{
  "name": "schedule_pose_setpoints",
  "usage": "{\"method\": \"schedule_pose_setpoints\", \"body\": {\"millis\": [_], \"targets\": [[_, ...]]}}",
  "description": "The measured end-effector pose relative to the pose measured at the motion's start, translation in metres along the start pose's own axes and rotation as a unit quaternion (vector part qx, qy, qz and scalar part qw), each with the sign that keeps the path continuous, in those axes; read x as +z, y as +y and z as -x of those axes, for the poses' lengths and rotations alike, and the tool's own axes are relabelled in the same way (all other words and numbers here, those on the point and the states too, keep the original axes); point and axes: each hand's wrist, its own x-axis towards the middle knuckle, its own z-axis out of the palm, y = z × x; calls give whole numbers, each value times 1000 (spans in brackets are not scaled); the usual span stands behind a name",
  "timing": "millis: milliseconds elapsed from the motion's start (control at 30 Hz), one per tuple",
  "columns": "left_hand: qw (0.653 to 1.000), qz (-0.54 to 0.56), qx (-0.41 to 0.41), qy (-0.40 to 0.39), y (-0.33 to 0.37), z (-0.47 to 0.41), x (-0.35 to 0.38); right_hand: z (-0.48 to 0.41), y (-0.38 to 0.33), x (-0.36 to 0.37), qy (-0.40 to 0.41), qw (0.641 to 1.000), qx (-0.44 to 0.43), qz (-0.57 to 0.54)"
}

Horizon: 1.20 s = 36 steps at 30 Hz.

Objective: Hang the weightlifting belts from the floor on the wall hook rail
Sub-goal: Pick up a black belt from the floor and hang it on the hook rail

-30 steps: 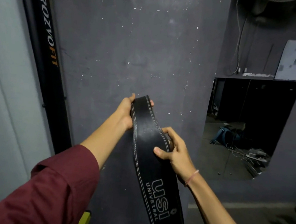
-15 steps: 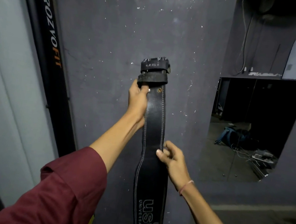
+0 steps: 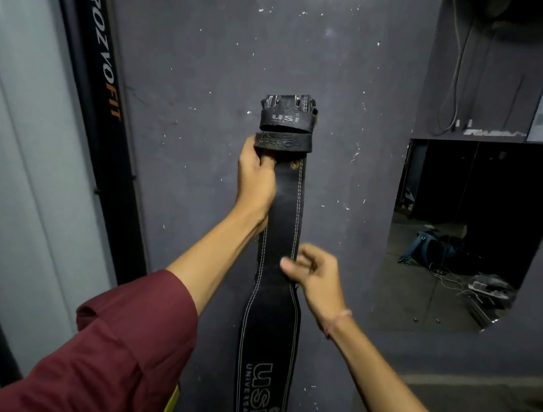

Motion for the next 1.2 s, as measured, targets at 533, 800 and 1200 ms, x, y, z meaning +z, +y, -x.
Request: {"method": "schedule_pose_setpoints", "body": {"millis": [533,800,1200], "targets": [[995,-70,28,-72,13,5,6,-86,-94,16,89,986,-133,37],[936,-263,-114,-205,-35,105,-27,-100,-96,10,211,970,-111,41],[953,-216,-149,-152,-53,123,-31,-85,-97,5,209,959,-180,57]]}}
